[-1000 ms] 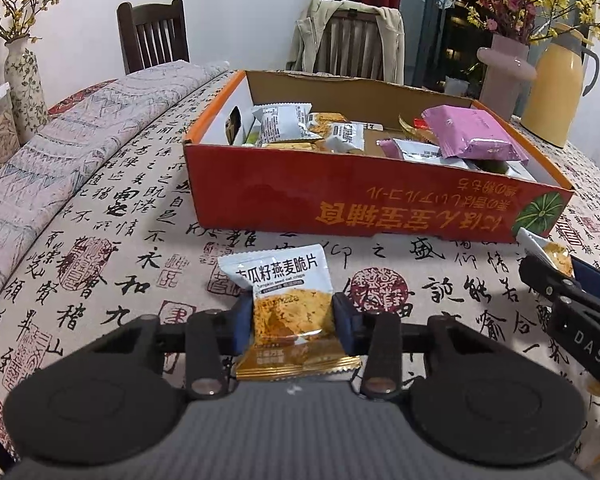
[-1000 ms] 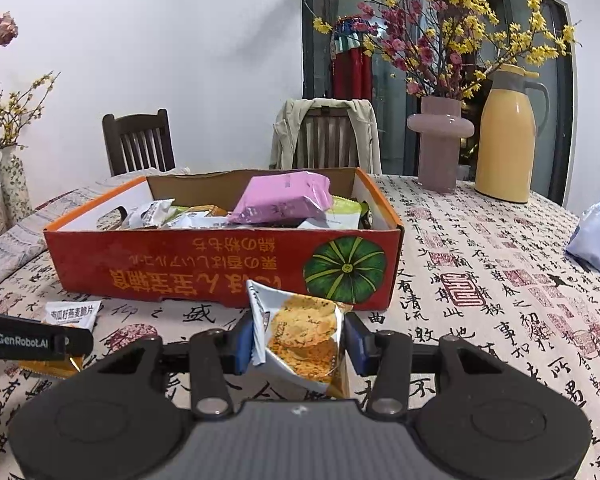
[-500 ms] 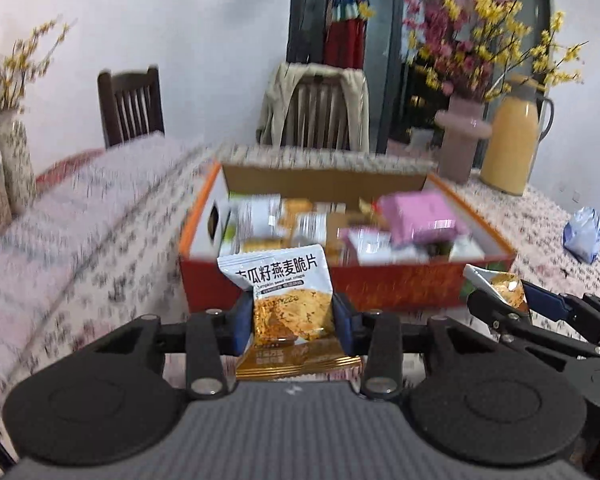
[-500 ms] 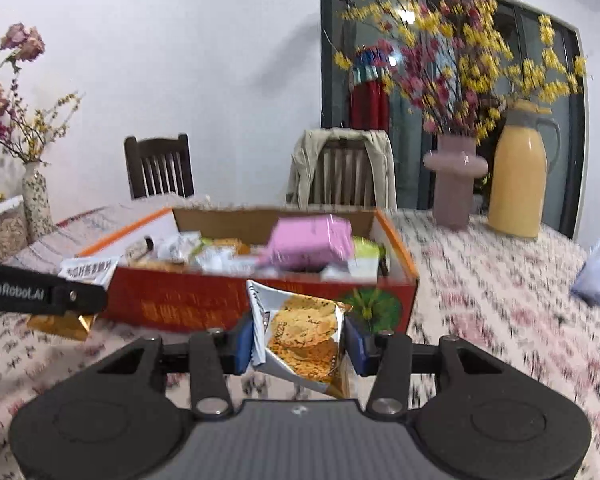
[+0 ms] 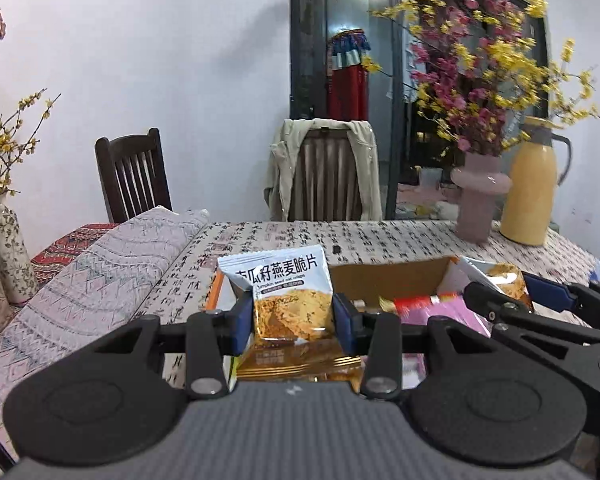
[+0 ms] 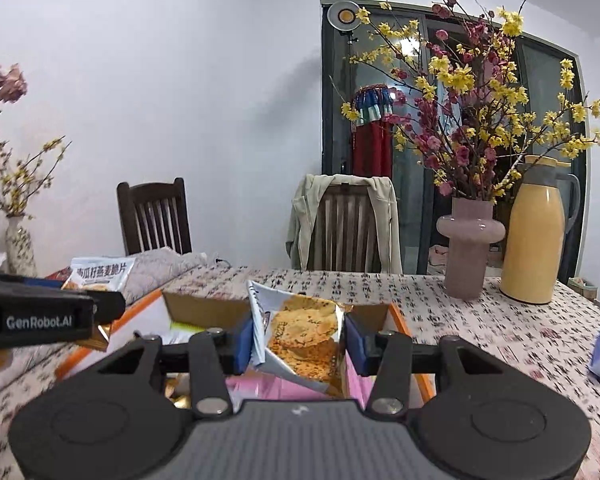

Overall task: Organize snacks
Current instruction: 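Carry both cracker packets over the box and open both grippers to drop them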

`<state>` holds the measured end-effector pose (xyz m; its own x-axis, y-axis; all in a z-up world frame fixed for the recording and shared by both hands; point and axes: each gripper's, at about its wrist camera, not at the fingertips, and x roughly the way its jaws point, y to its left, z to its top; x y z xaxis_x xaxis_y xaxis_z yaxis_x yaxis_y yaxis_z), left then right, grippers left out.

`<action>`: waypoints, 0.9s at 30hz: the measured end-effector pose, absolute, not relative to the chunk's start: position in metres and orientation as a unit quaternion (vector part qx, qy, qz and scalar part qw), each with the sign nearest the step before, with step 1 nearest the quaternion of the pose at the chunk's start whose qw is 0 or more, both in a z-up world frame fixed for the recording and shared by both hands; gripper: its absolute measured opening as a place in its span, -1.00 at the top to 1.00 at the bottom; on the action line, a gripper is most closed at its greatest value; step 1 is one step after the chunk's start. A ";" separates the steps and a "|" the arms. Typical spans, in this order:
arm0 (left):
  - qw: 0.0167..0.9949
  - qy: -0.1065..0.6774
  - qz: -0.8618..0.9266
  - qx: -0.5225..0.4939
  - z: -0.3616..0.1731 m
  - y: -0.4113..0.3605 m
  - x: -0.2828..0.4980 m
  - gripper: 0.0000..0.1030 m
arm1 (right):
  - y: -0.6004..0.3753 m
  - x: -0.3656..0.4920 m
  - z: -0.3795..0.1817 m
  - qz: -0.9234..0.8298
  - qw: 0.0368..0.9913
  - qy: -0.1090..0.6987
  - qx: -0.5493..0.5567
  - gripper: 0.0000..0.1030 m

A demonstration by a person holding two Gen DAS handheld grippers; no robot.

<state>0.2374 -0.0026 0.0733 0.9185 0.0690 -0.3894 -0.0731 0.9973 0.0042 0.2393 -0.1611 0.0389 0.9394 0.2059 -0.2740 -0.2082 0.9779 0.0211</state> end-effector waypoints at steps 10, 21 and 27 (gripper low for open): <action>0.978 0.196 0.065 -0.011 0.039 0.010 0.289 0.18 | -0.160 0.297 0.018 0.101 0.984 0.146 0.029 0.10; 0.982 0.177 0.057 -0.038 0.040 0.018 0.279 -0.39 | -0.157 0.296 0.010 0.097 0.983 0.156 0.016 -0.18; 0.986 0.137 0.076 -0.056 0.046 0.024 0.267 -1.00 | -0.166 0.293 0.012 0.084 0.984 0.151 0.038 -1.00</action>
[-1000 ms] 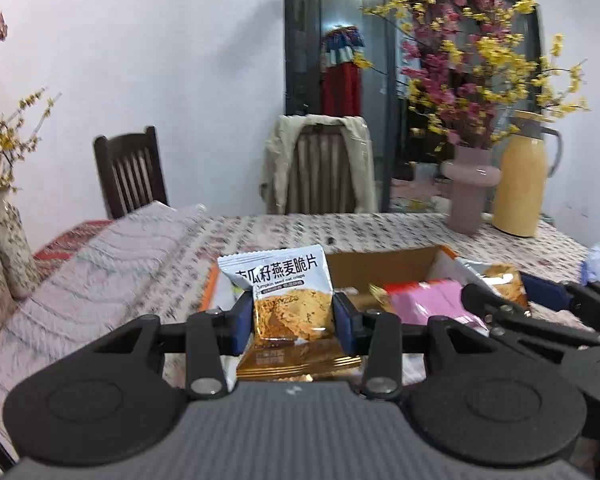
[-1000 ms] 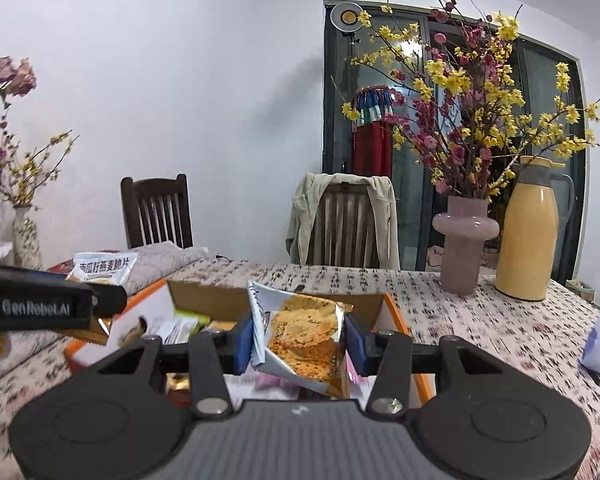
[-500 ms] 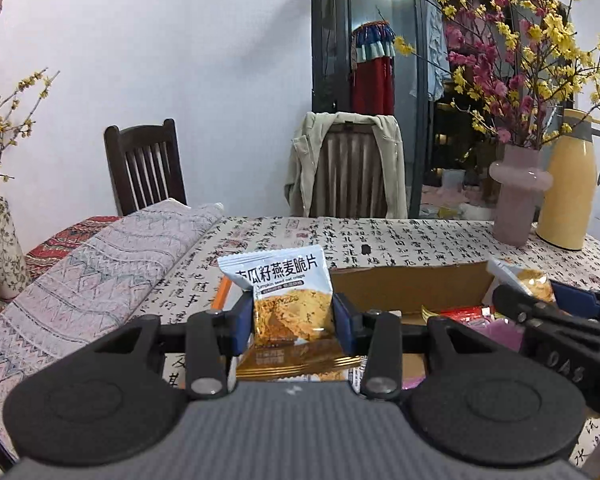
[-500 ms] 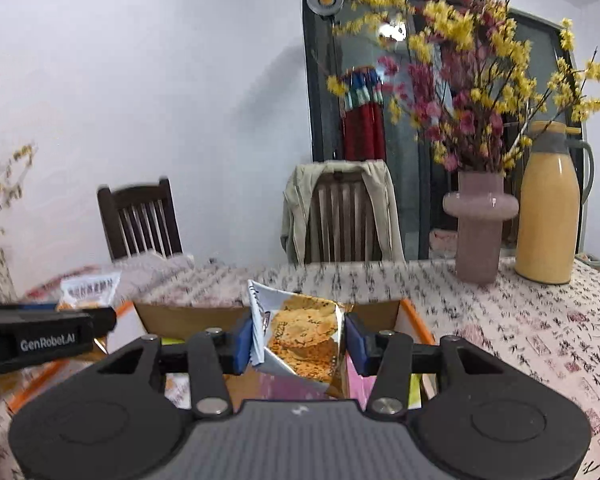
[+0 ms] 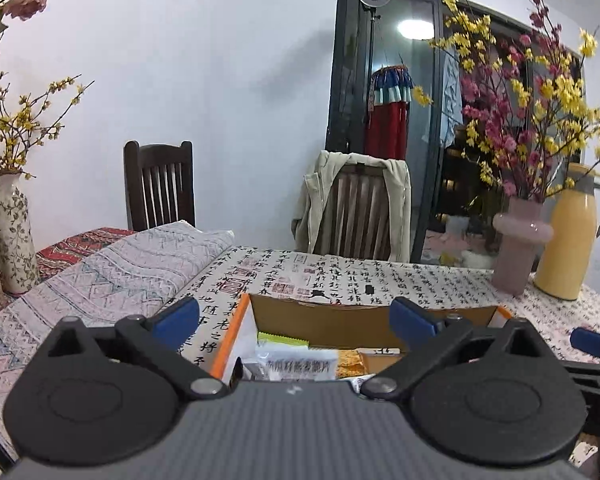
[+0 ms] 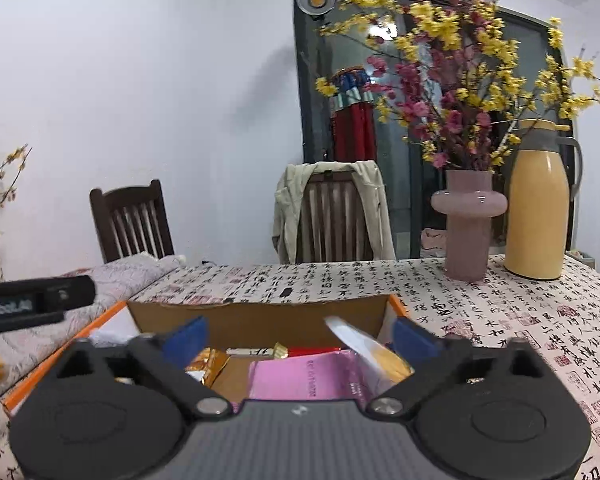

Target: Organize snacks

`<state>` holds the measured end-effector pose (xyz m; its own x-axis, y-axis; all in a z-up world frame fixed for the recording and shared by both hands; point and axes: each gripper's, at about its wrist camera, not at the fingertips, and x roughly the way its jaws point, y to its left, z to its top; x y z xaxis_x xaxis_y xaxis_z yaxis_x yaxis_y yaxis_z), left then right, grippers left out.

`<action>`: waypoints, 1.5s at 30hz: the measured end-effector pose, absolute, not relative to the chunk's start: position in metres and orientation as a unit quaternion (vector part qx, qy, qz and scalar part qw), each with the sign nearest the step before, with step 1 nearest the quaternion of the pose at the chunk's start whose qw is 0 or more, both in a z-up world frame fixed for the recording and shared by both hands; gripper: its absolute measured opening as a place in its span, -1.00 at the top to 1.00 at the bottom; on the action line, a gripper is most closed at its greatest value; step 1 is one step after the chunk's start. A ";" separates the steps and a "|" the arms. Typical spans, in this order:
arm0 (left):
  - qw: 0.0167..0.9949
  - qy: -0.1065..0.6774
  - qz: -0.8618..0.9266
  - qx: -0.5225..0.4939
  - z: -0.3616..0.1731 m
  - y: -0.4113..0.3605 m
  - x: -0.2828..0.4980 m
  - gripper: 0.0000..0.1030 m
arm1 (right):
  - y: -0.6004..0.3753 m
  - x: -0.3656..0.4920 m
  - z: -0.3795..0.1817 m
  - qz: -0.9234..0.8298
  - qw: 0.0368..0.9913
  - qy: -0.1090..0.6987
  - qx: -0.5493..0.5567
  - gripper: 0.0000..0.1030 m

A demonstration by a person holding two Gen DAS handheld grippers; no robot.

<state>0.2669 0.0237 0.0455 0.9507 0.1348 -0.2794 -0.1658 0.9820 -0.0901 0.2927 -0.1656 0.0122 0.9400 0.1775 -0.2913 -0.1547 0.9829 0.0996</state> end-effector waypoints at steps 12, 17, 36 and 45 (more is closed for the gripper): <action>0.986 0.139 0.078 -0.057 0.052 0.025 0.259 -1.00 | -0.173 0.296 0.012 0.086 0.978 0.178 0.062 -1.00; 0.991 0.107 0.055 -0.056 0.072 0.021 0.228 -1.00 | -0.174 0.273 0.027 0.094 0.980 0.167 0.058 -1.00; 0.992 0.127 0.011 -0.028 0.067 0.018 0.084 -1.00 | -0.196 0.129 0.024 0.121 0.977 0.173 0.042 -1.00; 0.983 0.178 0.015 -0.032 0.032 0.027 0.059 -1.00 | -0.200 0.089 0.006 0.126 0.971 0.198 0.039 -1.00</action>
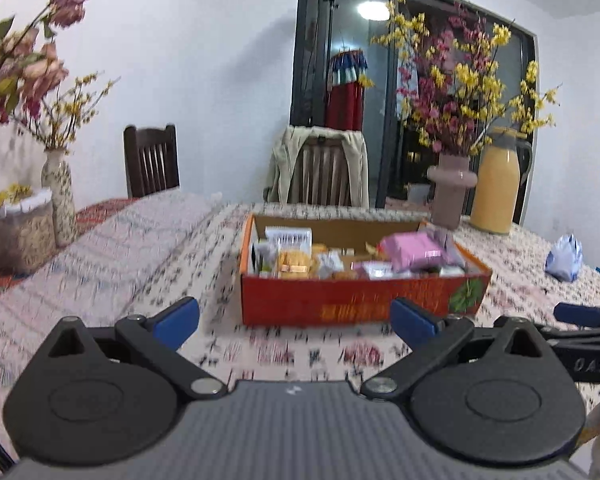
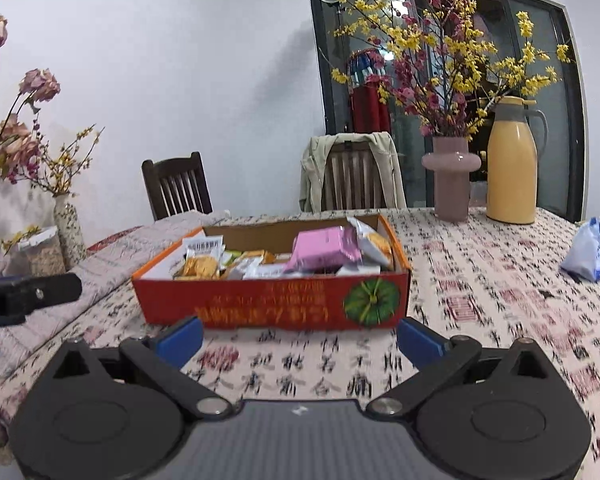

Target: Organize snacks

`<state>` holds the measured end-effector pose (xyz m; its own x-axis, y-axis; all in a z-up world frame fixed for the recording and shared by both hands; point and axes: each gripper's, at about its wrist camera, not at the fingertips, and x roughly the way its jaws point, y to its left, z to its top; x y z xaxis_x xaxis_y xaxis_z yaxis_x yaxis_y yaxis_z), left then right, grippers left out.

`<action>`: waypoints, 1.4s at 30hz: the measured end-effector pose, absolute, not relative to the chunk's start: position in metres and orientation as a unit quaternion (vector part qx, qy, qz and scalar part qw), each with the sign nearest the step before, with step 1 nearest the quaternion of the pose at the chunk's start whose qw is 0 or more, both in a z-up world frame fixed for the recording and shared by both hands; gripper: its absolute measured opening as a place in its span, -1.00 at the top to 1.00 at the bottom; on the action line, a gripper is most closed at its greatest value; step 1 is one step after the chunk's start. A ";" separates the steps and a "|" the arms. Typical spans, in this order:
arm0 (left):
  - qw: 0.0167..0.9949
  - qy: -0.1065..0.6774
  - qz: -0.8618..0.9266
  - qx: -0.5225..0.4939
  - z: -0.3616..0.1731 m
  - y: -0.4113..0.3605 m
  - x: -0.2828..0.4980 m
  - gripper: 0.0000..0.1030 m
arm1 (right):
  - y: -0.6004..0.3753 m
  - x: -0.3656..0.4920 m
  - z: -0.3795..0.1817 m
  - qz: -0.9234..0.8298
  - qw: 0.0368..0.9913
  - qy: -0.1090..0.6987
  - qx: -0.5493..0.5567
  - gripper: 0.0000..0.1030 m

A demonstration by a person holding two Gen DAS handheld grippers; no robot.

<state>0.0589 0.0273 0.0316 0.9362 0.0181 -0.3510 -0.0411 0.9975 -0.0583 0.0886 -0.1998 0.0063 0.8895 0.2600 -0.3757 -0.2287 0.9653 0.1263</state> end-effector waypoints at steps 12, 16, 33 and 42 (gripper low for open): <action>0.979 0.202 0.006 -0.035 0.014 0.027 0.047 -1.00 | -0.204 0.070 -0.002 0.118 0.970 0.211 0.042 -1.00; 0.979 0.202 0.006 -0.035 0.014 0.027 0.046 -1.00 | -0.204 0.069 -0.003 0.115 0.970 0.212 0.041 -1.00; 0.978 0.204 0.006 -0.036 0.012 0.027 0.046 -1.00 | -0.204 0.070 -0.004 0.114 0.969 0.214 0.041 -1.00; 0.978 0.203 0.006 -0.036 0.013 0.027 0.046 -1.00 | -0.204 0.070 -0.004 0.113 0.969 0.214 0.041 -1.00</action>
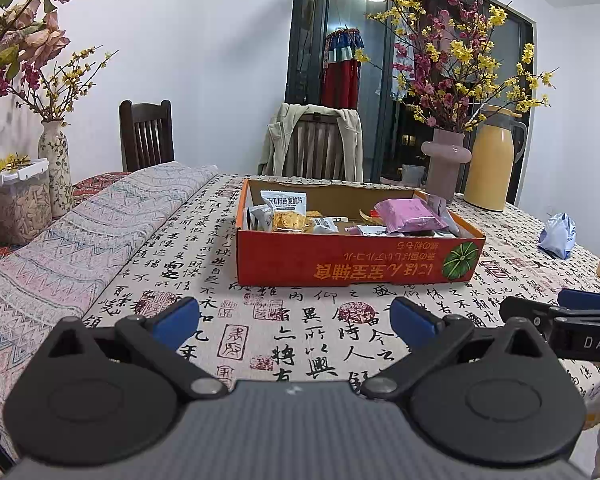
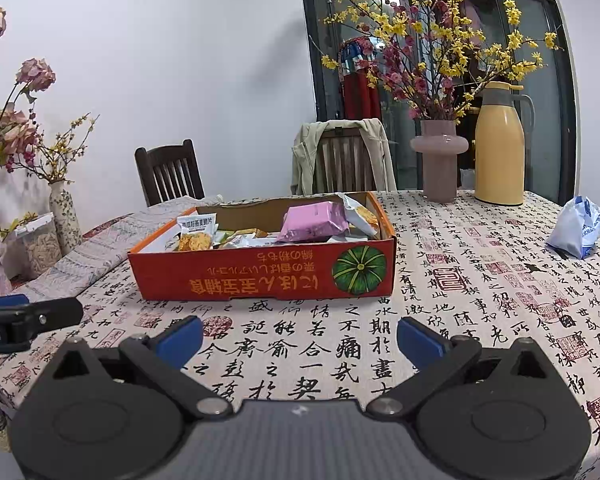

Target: Organize snacks

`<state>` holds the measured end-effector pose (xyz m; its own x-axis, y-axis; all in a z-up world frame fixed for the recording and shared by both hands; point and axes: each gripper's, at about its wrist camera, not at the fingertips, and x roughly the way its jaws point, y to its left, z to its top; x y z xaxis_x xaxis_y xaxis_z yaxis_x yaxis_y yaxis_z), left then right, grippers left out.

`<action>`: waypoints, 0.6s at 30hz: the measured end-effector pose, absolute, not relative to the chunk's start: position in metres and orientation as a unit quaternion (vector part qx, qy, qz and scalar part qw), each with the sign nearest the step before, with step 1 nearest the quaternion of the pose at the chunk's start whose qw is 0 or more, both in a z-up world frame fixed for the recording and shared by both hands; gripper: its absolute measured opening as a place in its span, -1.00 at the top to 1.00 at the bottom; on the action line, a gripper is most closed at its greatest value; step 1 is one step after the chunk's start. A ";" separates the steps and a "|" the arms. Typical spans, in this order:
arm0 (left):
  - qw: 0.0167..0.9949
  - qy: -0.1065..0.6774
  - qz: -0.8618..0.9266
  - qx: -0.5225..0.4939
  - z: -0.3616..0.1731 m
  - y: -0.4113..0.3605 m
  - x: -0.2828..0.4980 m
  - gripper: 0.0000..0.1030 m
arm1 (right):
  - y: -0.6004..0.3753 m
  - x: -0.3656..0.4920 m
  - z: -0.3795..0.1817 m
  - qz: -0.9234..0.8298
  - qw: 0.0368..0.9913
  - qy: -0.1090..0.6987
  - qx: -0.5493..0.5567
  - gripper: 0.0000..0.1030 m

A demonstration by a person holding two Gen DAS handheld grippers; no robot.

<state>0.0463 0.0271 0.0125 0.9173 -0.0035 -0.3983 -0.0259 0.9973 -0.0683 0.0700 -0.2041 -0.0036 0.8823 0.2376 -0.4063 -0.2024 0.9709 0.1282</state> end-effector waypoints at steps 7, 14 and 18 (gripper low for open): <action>0.979 0.203 0.006 -0.037 0.012 0.028 0.046 -1.00 | -0.204 0.070 -0.004 0.113 0.969 0.215 0.041 -1.00; 0.978 0.202 0.004 -0.040 0.013 0.028 0.047 -1.00 | -0.204 0.070 -0.003 0.113 0.969 0.214 0.041 -1.00; 0.979 0.201 0.003 -0.041 0.014 0.028 0.046 -1.00 | -0.204 0.070 -0.003 0.113 0.969 0.215 0.041 -1.00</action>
